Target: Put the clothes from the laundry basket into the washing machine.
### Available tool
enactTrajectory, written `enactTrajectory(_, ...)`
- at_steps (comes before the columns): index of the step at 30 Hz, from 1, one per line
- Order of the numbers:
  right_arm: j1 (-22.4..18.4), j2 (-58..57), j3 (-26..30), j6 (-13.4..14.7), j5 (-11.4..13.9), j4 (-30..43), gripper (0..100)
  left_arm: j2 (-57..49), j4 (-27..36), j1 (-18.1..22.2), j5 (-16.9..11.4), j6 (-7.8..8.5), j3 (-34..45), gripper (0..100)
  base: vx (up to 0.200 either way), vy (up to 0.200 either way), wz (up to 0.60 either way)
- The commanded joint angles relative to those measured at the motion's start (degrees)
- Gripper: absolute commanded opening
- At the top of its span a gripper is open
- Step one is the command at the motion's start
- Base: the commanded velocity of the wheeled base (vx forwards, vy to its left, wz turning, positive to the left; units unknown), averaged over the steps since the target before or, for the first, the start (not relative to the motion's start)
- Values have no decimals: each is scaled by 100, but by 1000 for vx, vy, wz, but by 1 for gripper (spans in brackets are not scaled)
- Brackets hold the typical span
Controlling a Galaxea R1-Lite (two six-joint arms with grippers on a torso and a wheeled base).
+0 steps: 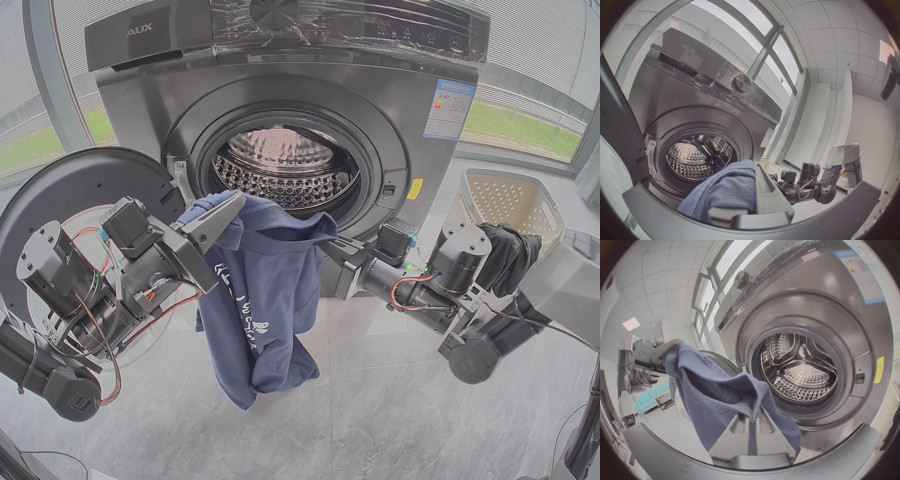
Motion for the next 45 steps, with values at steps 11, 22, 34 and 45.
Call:
enactTrajectory(11,-36,-2129,2187,45,-151,695,0,-52,10,202,313,-8,-479,0,0,0,0)
enactTrajectory(22,43,-2437,1879,485,-775,633,0,-184,45,35,427,10,-382,0,0,0,0)
enactTrajectory(34,-10,-2859,1554,520,-1364,624,0,-184,63,-9,436,115,75,0,0,0,0)
enactTrajectory(45,43,-3140,1607,616,-1469,633,0,-192,1,-132,471,124,-66,0,0,0,0)
